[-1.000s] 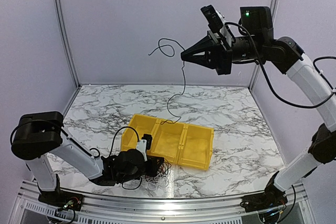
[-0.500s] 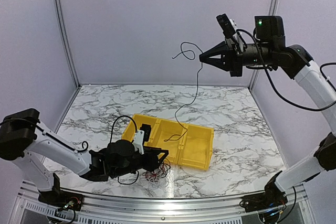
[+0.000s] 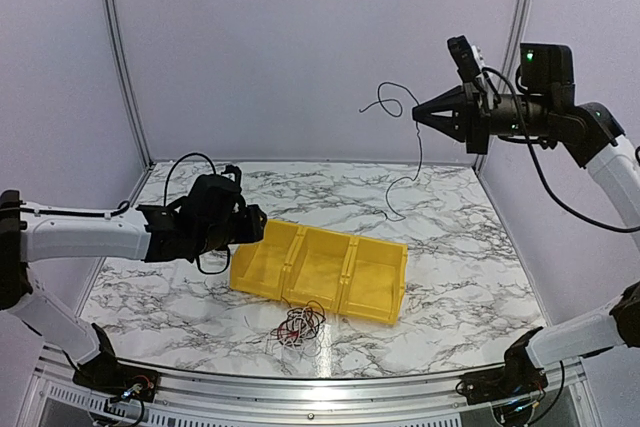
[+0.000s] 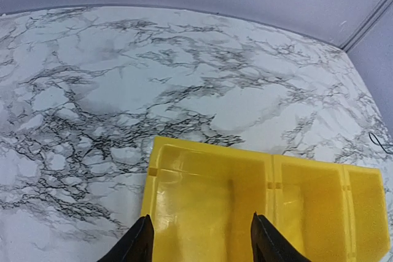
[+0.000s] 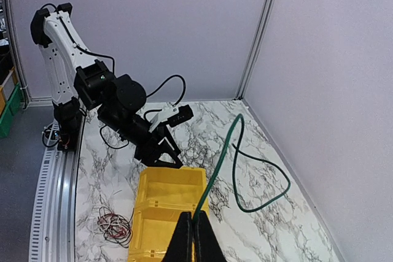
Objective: Untangle the cables
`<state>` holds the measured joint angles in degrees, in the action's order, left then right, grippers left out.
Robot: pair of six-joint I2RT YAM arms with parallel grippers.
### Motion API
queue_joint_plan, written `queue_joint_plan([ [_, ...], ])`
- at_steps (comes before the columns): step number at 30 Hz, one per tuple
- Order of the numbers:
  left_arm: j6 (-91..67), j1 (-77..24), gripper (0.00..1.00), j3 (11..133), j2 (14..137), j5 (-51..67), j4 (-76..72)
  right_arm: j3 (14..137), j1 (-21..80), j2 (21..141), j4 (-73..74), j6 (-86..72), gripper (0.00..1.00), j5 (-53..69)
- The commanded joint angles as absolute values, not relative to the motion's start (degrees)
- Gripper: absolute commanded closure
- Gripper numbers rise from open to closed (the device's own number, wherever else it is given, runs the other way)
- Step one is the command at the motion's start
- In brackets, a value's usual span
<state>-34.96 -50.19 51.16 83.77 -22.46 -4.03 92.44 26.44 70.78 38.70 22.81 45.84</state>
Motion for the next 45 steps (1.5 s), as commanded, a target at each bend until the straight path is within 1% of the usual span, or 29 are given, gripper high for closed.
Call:
queue_joint_plan([
  [1, -32.58, -47.72, 0.44, 55.85, 88.19, -23.97, 11.29, 90.63, 25.92, 70.15, 39.28, 23.56, 1.00, 44.74],
  [3, -31.69, -46.67, 0.45, 57.64, 91.02, -22.40, 13.16, 90.08, 25.93, 70.03, 39.17, 23.47, 1.00, 44.98],
  [6, -31.51, -45.20, 0.51, 60.01, 95.04, -19.36, 15.09, 89.25, 25.92, 69.75, 38.94, 23.30, 1.00, 45.53],
  [9, -32.40, -44.60, 0.56, 61.35, 97.77, -20.24, 16.17, 88.21, 25.93, 69.09, 38.85, 23.12, 1.00, 45.79],
  [11, -33.00, -44.15, 0.63, 61.88, 99.01, -20.40, 16.34, 87.39, 25.92, 68.64, 38.84, 23.19, 1.00, 45.79],
  [14, -33.62, -43.85, 0.67, 62.54, 100.11, -20.75, 16.26, 86.07, 25.93, 67.98, 38.80, 23.29, 1.00, 45.52],
  [15, -33.76, -43.86, 0.71, 62.76, 100.43, -21.09, 16.22, 85.64, 25.93, 67.75, 38.84, 23.29, 1.00, 45.48],
  [17, -34.56, -43.72, 0.83, 62.93, 100.74, -22.21, 16.22, 84.92, 25.94, 67.51, 38.89, 23.38, 1.00, 45.37],
  [18, -35.17, -43.64, 0.87, 62.93, 100.72, -22.76, 16.18, 84.64, 25.92, 67.40, 38.95, 23.52, 1.00, 45.23],
  [21, -38.03, -43.26, 0.95, 62.49, 100.01, -24.80, 16.09, 84.33, 25.93, 67.27, 39.35, 24.14, 1.00, 44.37],
  [24, -41.06, -43.06, 1.00, 61.14, 98.68, -25.66, 14.57, 83.99, 25.93, 67.31, 39.33, 24.83, 1.00, 42.65],
  [35, -40.45, -43.02, 1.00, 60.25, 100.90, -22.27, 12.13, 83.37, 25.93, 70.76, 33.50, 24.84, 1.00, 36.13],
  [45, -40.18, -43.04, 1.00, 58.93, 101.31, -21.06, 10.07, 75.22, 25.80, 74.24, 24.03, 26.01, 1.00, 30.88],
])
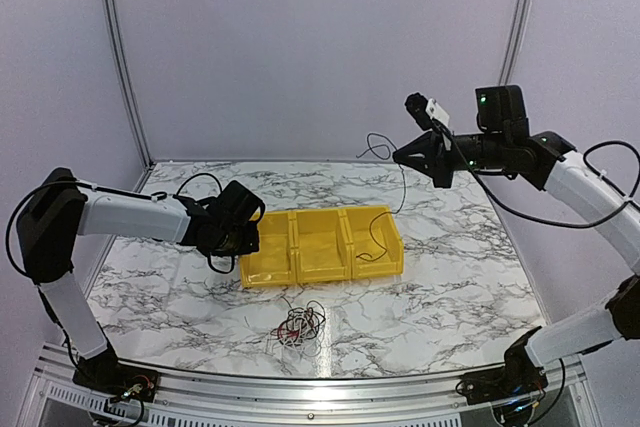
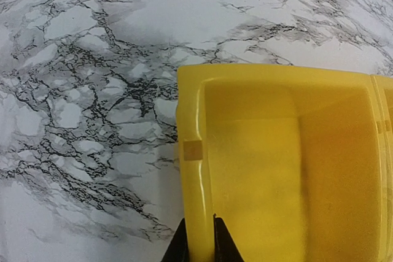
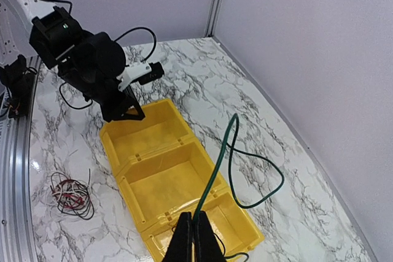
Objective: Untangle the cables
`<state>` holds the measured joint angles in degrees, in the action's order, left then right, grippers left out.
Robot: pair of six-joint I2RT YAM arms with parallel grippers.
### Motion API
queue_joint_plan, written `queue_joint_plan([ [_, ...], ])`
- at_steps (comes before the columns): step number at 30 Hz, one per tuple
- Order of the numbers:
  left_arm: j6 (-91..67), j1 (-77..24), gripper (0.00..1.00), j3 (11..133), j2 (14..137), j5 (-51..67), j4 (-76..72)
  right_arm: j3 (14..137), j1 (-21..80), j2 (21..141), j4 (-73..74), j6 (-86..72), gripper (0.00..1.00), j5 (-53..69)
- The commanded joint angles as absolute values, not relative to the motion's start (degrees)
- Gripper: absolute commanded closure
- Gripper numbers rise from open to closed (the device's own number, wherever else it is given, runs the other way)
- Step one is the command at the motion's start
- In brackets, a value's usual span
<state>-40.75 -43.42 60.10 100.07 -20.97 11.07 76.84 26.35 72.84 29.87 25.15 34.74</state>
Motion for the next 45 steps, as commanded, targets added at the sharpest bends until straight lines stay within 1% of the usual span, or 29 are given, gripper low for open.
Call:
queue_joint_plan([
  [1, -40.12, -43.06, 1.00, 58.89, 101.38, -21.01, 9.96, 74.70, 25.69, 74.57, 23.04, 26.01, 1.00, 30.20],
  [10, -39.78, -43.07, 1.00, 58.20, 101.52, -20.61, 9.04, 69.25, 25.58, 79.86, 17.73, 26.89, 1.00, 26.76],
  [17, -39.21, -43.07, 1.00, 57.53, 101.82, -20.51, 8.55, 64.11, 25.58, 85.14, 17.65, 23.77, 1.00, 28.61],
  [23, -39.01, -43.07, 1.00, 57.22, 102.07, -20.70, 8.09, 61.62, 25.57, 87.11, 18.54, 19.92, 1.00, 37.47],
  [32, -38.91, -43.02, 1.00, 57.31, 103.05, -20.49, 7.91, 63.59, 25.66, 86.41, 17.76, 13.68, 1.00, 54.53],
  [37, -38.87, -43.07, 1.00, 57.32, 102.95, -20.09, 7.92, 62.70, 24.59, 90.11, 15.82, 11.77, 1.00, 55.18],
  [42, -38.77, -43.07, 1.00, 56.74, 102.37, -20.21, 7.91, 61.05, 19.01, 92.42, 9.61, 5.31, 1.00, 58.81],
  [45, -38.76, -43.07, 1.00, 56.69, 102.30, -20.23, 7.91, 60.41, 16.10, 93.13, 8.50, 5.14, 1.00, 54.15],
])
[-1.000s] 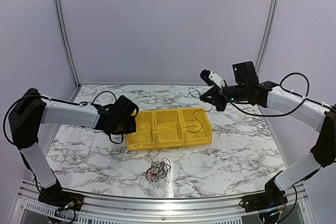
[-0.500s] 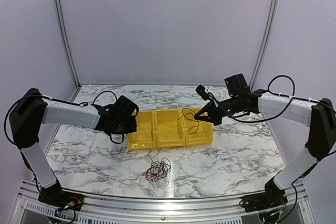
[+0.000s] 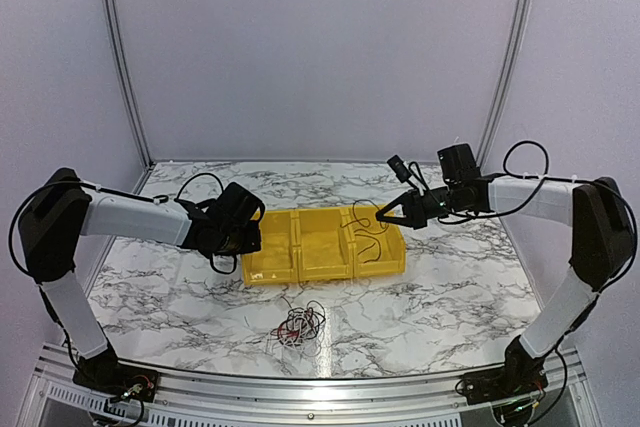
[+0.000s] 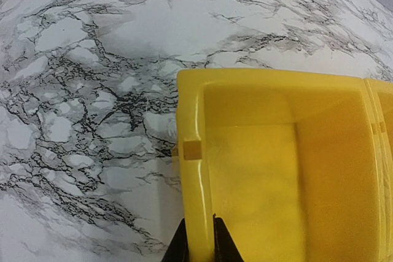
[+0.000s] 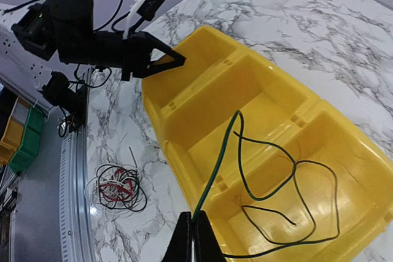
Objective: Untangle the cables
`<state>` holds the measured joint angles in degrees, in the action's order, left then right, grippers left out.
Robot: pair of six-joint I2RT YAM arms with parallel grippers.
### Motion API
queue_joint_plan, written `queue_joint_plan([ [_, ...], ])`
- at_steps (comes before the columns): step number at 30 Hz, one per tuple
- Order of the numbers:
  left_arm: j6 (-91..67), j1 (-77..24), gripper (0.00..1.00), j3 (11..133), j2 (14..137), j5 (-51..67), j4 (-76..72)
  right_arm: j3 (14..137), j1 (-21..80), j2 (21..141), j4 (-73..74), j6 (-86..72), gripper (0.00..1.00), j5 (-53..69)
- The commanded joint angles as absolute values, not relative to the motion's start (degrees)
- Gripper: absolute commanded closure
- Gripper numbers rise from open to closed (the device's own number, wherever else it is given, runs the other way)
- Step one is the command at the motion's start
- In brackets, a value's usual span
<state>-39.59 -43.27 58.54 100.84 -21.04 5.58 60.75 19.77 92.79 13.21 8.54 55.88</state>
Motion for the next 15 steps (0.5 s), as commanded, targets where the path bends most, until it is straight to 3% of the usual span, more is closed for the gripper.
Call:
queue_joint_plan([
  [1, -38.84, -43.07, 1.00, 56.73, 102.38, -20.14, 7.91, 60.31, 15.86, 93.28, 9.34, 6.09, 1.00, 51.94],
  [15, -38.45, -43.07, 1.00, 57.57, 103.36, -19.71, 8.01, 60.79, 19.34, 96.09, 15.59, 11.04, 1.00, 39.97],
])
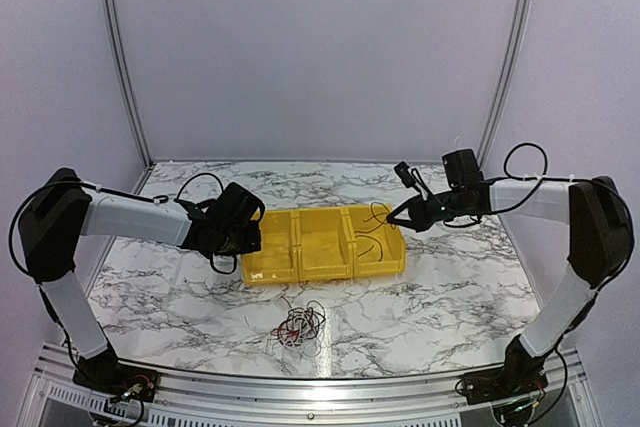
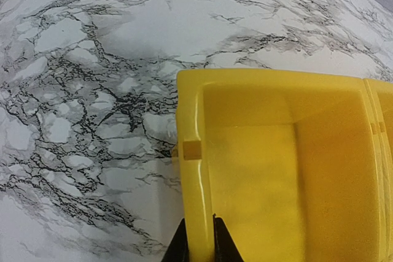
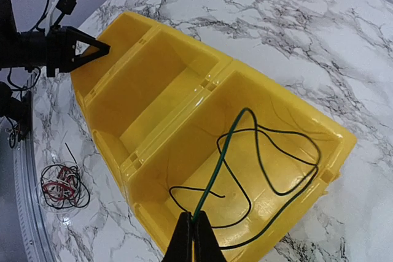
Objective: Untangle the cables
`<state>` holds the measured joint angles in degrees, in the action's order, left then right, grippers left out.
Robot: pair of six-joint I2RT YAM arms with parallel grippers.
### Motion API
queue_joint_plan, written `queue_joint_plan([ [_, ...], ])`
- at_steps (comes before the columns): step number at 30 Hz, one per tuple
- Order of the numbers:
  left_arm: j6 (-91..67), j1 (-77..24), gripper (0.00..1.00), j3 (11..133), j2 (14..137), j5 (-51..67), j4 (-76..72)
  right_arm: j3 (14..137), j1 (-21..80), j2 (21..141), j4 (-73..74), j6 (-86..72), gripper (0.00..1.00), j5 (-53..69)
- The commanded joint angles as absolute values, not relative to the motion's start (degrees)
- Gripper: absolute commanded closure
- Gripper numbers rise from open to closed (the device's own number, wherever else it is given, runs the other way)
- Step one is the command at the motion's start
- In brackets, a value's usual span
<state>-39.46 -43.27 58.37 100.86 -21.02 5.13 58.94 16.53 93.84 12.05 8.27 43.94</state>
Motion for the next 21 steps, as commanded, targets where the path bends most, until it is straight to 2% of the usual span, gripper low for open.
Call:
queue_joint_plan([
  [1, -38.41, -43.02, 1.00, 57.57, 103.36, -19.69, 8.00, 61.03, 20.19, 96.53, 16.00, 11.65, 1.00, 38.90],
  [13, -38.51, -43.07, 1.00, 57.57, 102.94, -19.68, 8.09, 62.94, 25.23, 97.80, 16.47, 12.63, 1.00, 23.62],
  [21, -38.21, -43.07, 1.00, 58.38, 102.99, -20.22, 8.45, 65.05, 26.83, 98.91, 19.63, 16.42, 1.00, 21.90],
])
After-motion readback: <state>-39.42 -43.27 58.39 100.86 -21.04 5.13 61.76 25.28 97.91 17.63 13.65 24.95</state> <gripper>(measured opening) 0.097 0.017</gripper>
